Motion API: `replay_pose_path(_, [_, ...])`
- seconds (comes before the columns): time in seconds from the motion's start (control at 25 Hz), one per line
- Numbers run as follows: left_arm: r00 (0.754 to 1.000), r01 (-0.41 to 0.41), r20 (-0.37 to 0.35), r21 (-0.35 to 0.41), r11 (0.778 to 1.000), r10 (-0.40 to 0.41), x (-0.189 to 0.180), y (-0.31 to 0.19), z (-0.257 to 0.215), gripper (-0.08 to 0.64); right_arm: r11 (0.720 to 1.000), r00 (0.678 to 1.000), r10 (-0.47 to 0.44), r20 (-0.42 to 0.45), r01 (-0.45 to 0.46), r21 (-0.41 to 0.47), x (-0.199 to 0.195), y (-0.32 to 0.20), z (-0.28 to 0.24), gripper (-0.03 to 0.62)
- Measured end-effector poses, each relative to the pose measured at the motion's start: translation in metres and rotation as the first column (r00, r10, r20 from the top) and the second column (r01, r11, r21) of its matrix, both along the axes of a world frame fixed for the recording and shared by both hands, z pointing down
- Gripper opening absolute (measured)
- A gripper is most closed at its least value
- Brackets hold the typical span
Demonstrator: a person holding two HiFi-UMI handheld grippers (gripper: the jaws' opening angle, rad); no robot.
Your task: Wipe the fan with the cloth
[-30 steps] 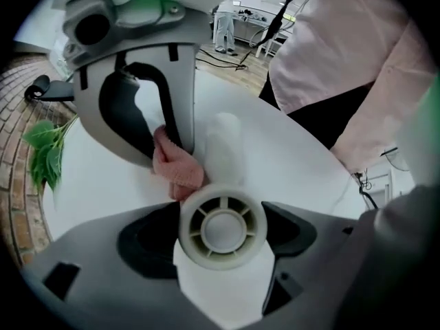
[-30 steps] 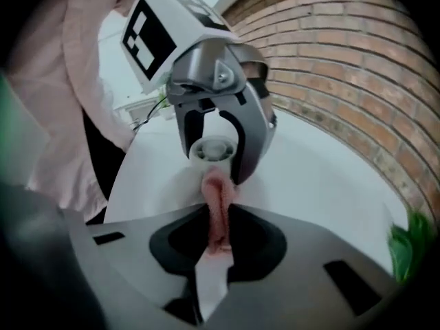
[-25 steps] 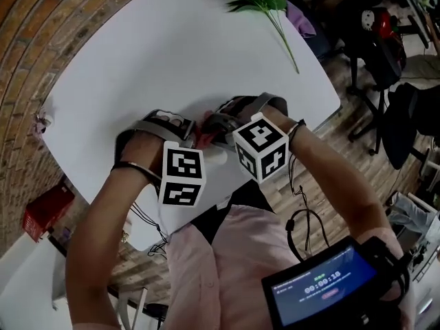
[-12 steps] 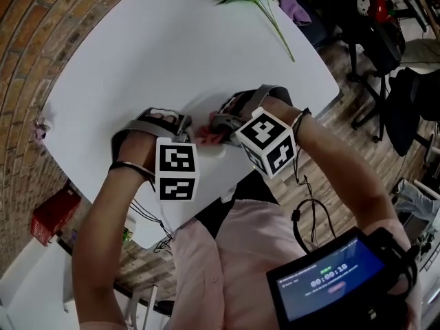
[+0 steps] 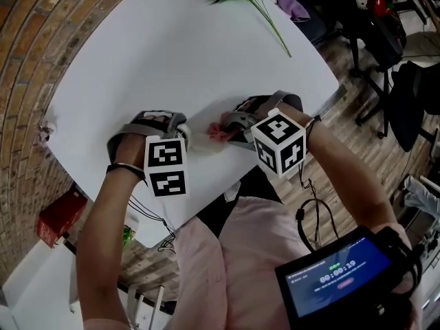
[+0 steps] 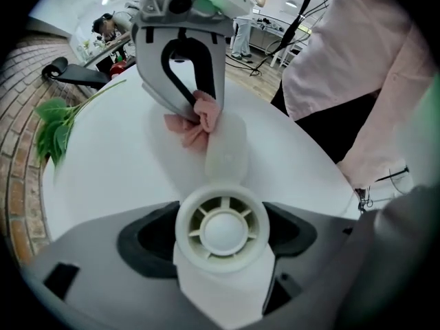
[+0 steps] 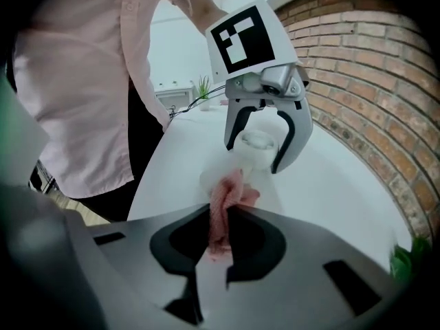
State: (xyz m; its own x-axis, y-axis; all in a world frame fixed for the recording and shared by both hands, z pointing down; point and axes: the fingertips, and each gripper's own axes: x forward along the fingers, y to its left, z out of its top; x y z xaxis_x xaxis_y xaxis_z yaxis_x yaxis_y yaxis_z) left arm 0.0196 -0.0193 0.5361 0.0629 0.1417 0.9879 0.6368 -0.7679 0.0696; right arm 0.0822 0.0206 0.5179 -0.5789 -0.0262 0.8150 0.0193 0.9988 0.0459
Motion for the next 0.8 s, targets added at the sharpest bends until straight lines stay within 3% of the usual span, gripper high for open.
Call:
replay_pose_path(0.24, [0.986, 0.162, -0.031, -0.027, 0.987, -0.162, -0.003, -0.007, -0.001, 0.374, 0.992, 0.991, 0.128, 0.033, -0.128, -0.009, 0.006, 0.002, -0.001, 0.051])
replay_pose_path(0.4, [0.947, 0.318, -0.032, -0.033, 0.948, -0.319, -0.007, -0.012, 0.000, 0.374, 0.979, 0.977, 0.205, 0.054, -0.204, -0.011, 0.003, 0.002, -0.001, 0.051])
replay_pose_path(0.6, [0.862, 0.506, -0.008, -0.002, 0.862, -0.506, -0.012, -0.018, 0.002, 0.374, 0.946, 0.939, 0.324, 0.113, -0.323, -0.031, -0.011, -0.002, -0.002, 0.052])
replay_pose_path(0.72, [0.795, 0.607, -0.015, 0.008, 0.795, -0.607, -0.017, -0.019, 0.002, 0.376, 0.895, 0.880, 0.447, 0.162, -0.437, -0.094, -0.019, -0.005, -0.007, 0.055])
replay_pose_path(0.8, [0.738, 0.672, -0.062, -0.017, 0.740, -0.672, -0.017, -0.021, -0.002, 0.377, 0.863, 0.843, 0.505, 0.186, -0.487, -0.134, -0.024, -0.002, -0.011, 0.057])
